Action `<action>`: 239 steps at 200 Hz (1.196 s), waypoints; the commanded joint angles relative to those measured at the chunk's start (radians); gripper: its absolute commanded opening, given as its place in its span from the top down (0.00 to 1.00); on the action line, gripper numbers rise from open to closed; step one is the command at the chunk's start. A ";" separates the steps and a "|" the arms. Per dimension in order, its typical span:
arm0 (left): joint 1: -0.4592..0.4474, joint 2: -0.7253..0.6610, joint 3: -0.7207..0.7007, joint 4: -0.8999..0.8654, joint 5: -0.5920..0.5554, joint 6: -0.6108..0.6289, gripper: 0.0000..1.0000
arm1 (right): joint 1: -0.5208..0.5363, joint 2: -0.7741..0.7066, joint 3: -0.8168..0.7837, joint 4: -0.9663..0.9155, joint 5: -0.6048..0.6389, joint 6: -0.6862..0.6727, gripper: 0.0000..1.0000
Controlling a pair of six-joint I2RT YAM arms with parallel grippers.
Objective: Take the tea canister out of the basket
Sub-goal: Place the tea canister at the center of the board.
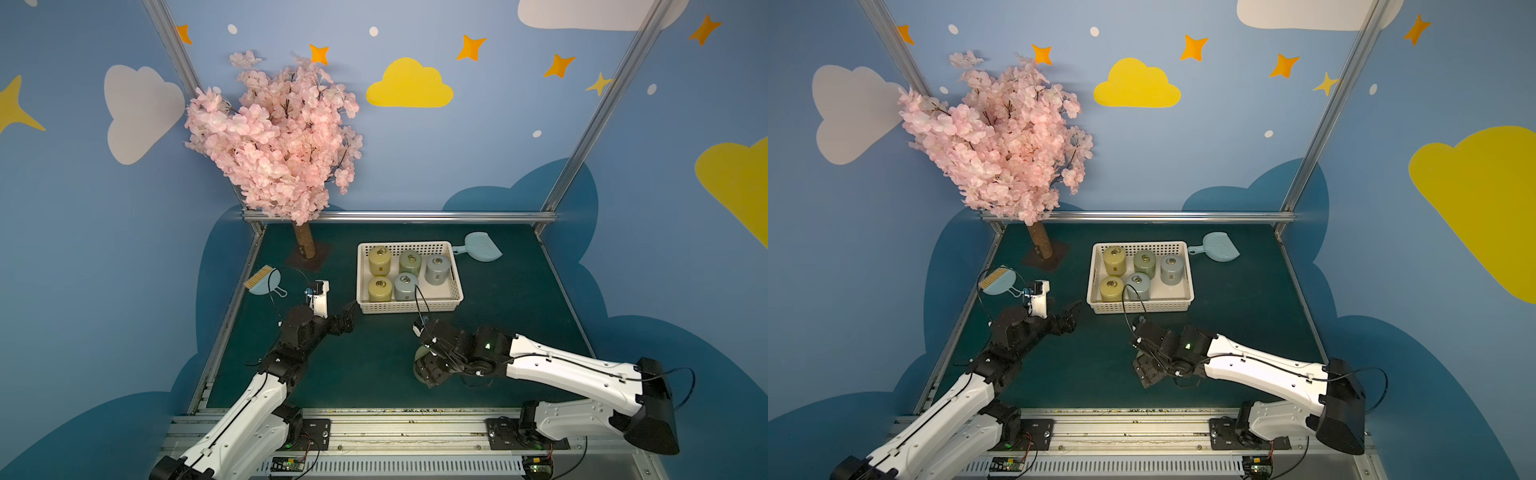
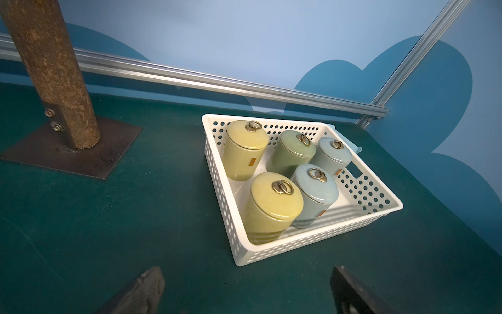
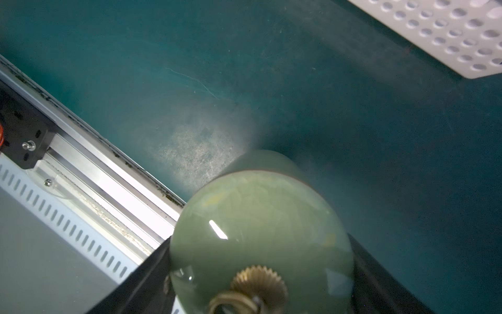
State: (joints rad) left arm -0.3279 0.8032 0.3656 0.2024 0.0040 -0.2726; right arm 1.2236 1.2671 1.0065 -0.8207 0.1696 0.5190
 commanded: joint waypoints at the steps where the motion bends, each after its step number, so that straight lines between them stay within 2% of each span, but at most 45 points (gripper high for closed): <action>1: -0.002 -0.012 -0.001 0.010 0.001 0.009 0.00 | 0.042 0.013 -0.002 0.083 0.032 0.063 0.61; 67: -0.003 -0.010 -0.004 0.011 -0.001 0.010 0.00 | 0.118 0.096 -0.008 0.150 0.031 0.100 0.61; 199: -0.003 -0.004 -0.004 0.013 -0.002 0.007 0.00 | 0.142 0.147 -0.075 0.186 0.014 0.149 0.60; 218: -0.003 -0.002 -0.003 0.014 0.003 0.008 0.00 | 0.142 0.148 -0.079 0.187 0.014 0.150 0.54; 239: -0.002 -0.002 -0.001 0.012 0.004 0.007 0.00 | 0.142 0.156 -0.076 0.180 0.015 0.152 0.37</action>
State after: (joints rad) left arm -0.3279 0.8040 0.3656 0.2028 0.0040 -0.2726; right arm 1.3586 1.4223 0.9363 -0.6746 0.1749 0.6559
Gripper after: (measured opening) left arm 0.999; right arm 0.839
